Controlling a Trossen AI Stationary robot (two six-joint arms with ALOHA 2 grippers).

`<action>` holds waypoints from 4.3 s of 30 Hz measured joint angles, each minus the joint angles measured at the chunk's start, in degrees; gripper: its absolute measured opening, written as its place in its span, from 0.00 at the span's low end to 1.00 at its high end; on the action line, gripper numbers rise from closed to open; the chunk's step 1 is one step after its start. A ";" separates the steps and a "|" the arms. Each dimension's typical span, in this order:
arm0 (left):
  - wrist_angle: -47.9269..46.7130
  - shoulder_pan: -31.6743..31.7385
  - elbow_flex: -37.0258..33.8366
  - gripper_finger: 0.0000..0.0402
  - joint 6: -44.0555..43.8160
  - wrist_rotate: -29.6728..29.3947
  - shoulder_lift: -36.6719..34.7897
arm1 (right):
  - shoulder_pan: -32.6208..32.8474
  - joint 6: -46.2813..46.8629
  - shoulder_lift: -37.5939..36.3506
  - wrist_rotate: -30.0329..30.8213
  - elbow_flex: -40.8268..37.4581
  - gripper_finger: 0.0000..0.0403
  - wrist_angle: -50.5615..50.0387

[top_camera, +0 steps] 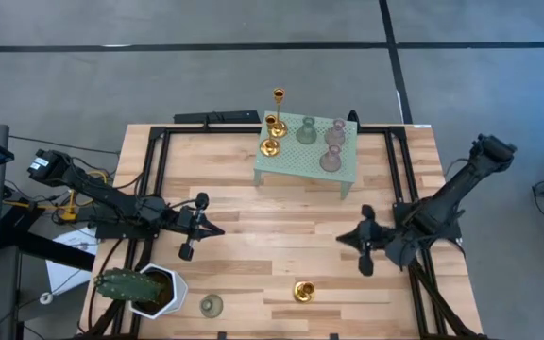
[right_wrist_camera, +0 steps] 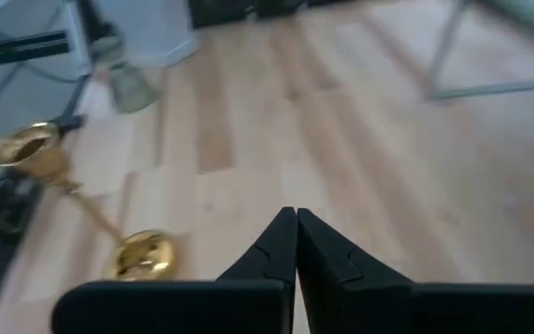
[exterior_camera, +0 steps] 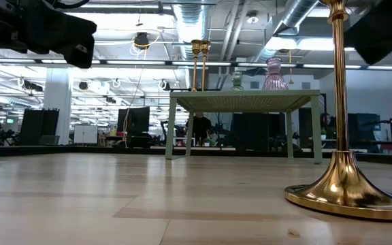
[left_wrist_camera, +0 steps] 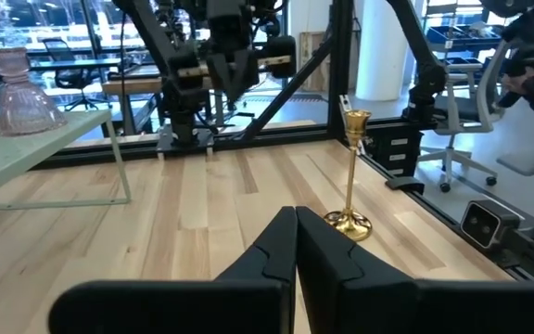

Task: Pick & Place candle stick holders
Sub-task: Put the golden candle holder on the shelf aligned with the other golden candle holders

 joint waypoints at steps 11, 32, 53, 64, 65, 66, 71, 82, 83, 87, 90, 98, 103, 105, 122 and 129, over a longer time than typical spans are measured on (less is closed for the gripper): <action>-0.02 0.01 0.00 0.02 0.15 -0.01 0.00 | -2.95 -3.47 19.01 -16.83 0.00 0.00 20.43; -0.35 0.01 0.00 0.02 0.02 0.01 0.02 | -3.26 2.59 44.43 -23.68 8.14 0.42 36.53; -0.52 0.01 0.00 0.02 0.00 0.02 0.02 | -4.63 4.85 52.10 -23.92 15.15 0.16 36.60; -0.51 0.01 0.00 0.02 -0.01 0.04 0.02 | -7.81 -0.21 46.99 -23.78 15.13 0.02 32.44; -0.50 0.01 0.00 0.02 -0.01 0.04 0.02 | -8.33 -0.78 46.12 -22.96 15.13 0.02 32.10; -0.51 0.01 0.00 0.02 -0.01 0.04 0.02 | -8.99 -1.35 45.32 -22.64 15.15 0.02 31.82; -0.50 0.01 0.00 0.02 0.00 0.02 0.02 | -11.57 -6.39 41.57 -19.50 15.14 0.01 31.40; -0.49 0.01 0.00 0.02 0.00 0.04 0.02 | -21.49 -11.74 38.25 -15.32 15.14 0.01 34.05; -0.48 0.01 0.00 0.02 0.00 0.02 0.02 | -22.60 -12.33 38.25 -15.32 15.13 0.01 35.14; -0.48 0.01 0.00 0.02 0.00 0.02 0.02 | -26.69 -15.39 38.23 -15.31 16.59 0.00 37.81; -0.48 0.00 0.00 0.02 0.00 0.01 0.02 | -29.04 -19.06 38.22 -15.45 19.96 0.00 37.10; -0.48 0.01 0.00 0.02 0.00 0.01 0.02 | -35.39 -23.18 38.16 -15.47 31.01 0.00 21.70; -0.48 0.01 0.00 0.02 0.00 0.01 0.02 | -40.45 -23.16 38.16 -15.77 33.94 0.00 16.76; -0.48 0.01 -0.01 0.02 0.00 0.01 0.02 | -42.58 -23.13 38.16 -16.92 34.25 0.00 16.68; -0.48 0.01 -0.02 0.02 0.00 0.00 0.02 | -52.66 -22.49 38.16 -21.55 34.51 0.00 14.26; -0.48 -0.01 -0.02 0.02 0.02 0.01 0.02 | -54.15 -21.03 38.16 -21.51 34.51 0.00 11.01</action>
